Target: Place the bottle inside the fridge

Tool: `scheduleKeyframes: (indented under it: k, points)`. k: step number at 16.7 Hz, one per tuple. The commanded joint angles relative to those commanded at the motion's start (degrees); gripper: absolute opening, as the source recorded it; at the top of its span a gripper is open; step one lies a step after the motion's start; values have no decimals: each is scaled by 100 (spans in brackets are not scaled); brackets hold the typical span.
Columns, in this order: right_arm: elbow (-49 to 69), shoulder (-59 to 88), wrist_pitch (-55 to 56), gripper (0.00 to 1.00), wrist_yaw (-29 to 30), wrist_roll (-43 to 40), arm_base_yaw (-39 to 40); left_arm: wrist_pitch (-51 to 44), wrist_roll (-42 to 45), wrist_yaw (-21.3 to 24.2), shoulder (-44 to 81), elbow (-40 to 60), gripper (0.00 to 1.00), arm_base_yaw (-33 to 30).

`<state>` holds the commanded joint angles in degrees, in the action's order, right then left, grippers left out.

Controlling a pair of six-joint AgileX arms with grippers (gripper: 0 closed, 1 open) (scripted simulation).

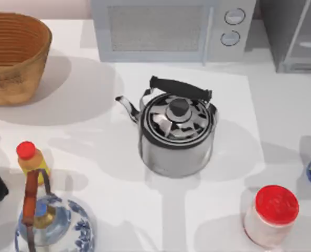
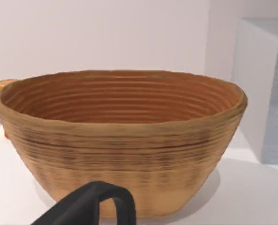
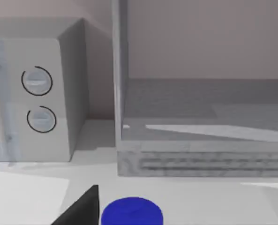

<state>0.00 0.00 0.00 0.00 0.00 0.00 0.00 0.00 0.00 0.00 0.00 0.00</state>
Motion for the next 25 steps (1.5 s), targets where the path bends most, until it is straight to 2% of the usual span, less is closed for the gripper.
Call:
scheduleKeyframes:
  k: [3, 6, 11, 19, 22, 25]
  points:
    - [31, 63, 5, 100, -66, -37, -29, 0, 0, 0, 0, 0, 100, 0]
    - [224, 566, 14, 100, -606, -351, -240, 0, 0, 0, 0, 0, 100, 0]
    - [668, 2307, -63, 100, -2269, -1539, -828, 0, 0, 0, 0, 0, 100, 0]
    - [1695, 6006, -250, 100, -5005, -4191, -2130, 0, 0, 0, 0, 0, 100, 0]
    - [2032, 7166, -305, 100, -5730, -5099, -2663, 0, 0, 0, 0, 0, 100, 0]
    - [2267, 7924, -344, 100, -6171, -5736, -3099, 0, 0, 0, 0, 0, 100, 0]
